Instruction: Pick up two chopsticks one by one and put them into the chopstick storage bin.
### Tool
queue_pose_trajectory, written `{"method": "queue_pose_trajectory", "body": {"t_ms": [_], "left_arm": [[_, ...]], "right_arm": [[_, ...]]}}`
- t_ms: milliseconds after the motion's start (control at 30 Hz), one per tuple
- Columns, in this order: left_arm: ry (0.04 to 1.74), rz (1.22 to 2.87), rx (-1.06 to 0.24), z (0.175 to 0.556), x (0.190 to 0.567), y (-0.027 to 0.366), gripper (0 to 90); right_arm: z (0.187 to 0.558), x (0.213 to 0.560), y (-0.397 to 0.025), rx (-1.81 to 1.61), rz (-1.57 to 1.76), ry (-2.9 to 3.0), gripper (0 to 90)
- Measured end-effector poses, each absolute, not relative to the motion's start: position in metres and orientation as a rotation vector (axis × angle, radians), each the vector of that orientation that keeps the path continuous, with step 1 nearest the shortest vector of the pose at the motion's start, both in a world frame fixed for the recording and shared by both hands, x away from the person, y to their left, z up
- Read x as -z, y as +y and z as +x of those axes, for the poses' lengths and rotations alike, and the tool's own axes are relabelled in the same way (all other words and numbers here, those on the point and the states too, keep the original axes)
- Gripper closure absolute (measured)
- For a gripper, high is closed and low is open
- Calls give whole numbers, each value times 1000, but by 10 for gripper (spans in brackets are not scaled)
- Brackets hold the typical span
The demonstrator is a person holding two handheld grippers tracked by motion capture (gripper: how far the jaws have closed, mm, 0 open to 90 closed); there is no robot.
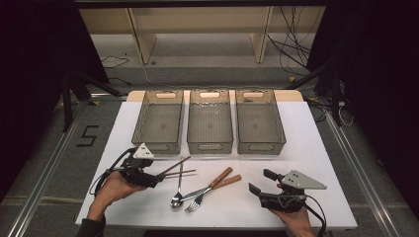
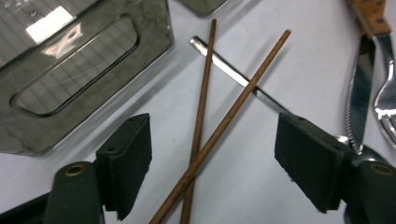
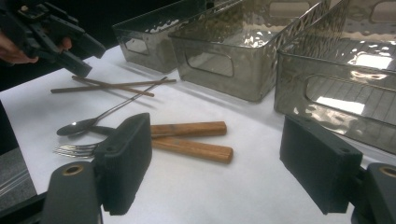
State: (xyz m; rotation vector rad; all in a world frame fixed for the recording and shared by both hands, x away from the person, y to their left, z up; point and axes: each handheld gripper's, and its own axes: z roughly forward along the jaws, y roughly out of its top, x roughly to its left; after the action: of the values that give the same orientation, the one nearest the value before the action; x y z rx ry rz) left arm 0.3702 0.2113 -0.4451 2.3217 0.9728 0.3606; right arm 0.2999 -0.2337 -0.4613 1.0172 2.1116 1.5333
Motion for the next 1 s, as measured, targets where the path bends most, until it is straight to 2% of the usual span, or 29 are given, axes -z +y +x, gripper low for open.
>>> {"method": "queue_pose_trajectory", "body": {"t_ms": [167,367,733,1000], "left_arm": [[994,2352,-332,373,447,225,398],[999,2395,-342,372,449,242,464],[981,2504,-335,375,457,254,557],[947,2567,-288,381,462,252,592]], "right_arm": [[300,463,-231,-1526,1012,2129,260],[301,463,-230,-1525,1009,2141,262],[301,464,-229,-1527,1007,2148,264],[302,464,-229,-1523,1006,2155,266]]}}
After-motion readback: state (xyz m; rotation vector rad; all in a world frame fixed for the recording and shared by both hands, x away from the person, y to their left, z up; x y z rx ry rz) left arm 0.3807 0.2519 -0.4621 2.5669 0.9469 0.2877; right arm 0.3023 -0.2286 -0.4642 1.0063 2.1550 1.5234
